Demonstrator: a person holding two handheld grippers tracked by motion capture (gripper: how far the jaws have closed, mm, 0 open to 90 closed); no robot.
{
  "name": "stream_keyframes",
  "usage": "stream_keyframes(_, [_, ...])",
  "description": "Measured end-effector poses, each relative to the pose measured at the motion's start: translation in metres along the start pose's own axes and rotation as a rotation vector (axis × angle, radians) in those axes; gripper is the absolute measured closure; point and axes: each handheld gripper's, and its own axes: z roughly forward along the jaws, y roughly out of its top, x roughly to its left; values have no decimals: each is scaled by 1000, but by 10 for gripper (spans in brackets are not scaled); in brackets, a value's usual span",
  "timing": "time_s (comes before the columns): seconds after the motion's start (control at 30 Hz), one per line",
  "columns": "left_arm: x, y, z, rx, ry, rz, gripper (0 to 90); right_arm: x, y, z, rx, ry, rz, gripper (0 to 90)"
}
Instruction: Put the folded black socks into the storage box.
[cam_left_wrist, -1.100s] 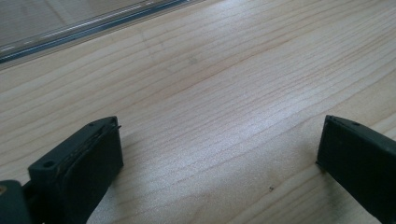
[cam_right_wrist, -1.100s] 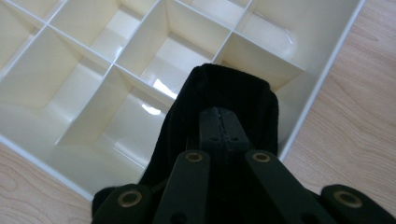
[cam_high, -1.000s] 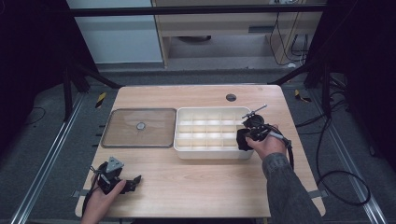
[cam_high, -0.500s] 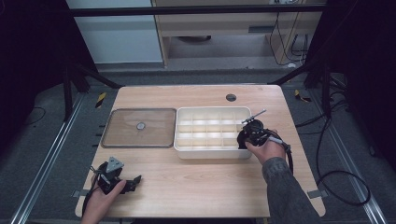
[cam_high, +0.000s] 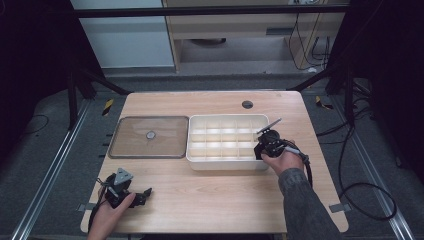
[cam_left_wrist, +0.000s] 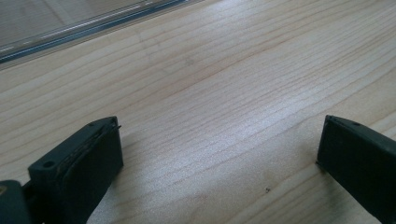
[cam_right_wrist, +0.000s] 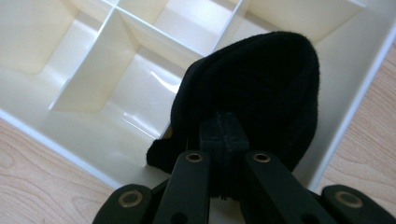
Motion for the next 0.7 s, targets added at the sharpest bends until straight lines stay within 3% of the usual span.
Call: stream_keyframes(0.7, [-1,0,0,1,-2,-1,0,0,1,0,3,2,20,900])
